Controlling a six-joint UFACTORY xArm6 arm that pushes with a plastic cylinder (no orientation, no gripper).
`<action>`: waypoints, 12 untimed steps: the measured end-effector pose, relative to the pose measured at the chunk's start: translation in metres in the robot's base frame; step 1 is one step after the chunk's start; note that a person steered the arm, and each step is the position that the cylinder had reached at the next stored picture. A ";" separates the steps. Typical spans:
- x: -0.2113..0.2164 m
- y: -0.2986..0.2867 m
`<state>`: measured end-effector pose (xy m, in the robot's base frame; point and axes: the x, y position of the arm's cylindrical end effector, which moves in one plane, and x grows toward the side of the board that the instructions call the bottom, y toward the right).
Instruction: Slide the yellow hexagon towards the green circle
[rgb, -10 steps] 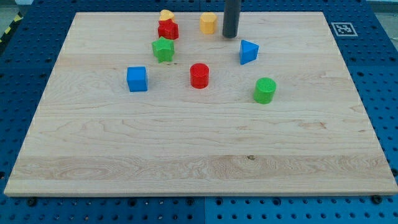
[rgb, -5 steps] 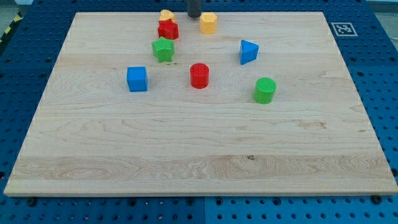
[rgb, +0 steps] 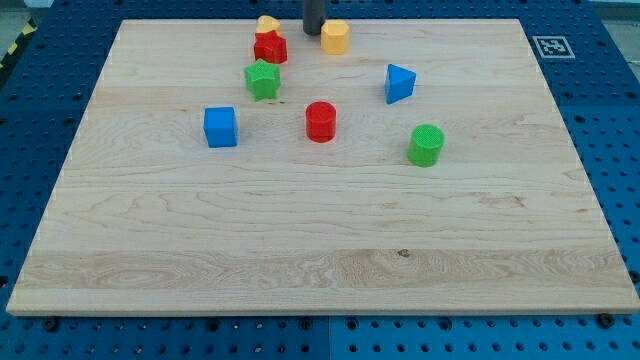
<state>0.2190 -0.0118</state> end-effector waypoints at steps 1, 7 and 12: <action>0.002 0.004; 0.013 0.029; 0.090 0.053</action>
<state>0.3092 0.0408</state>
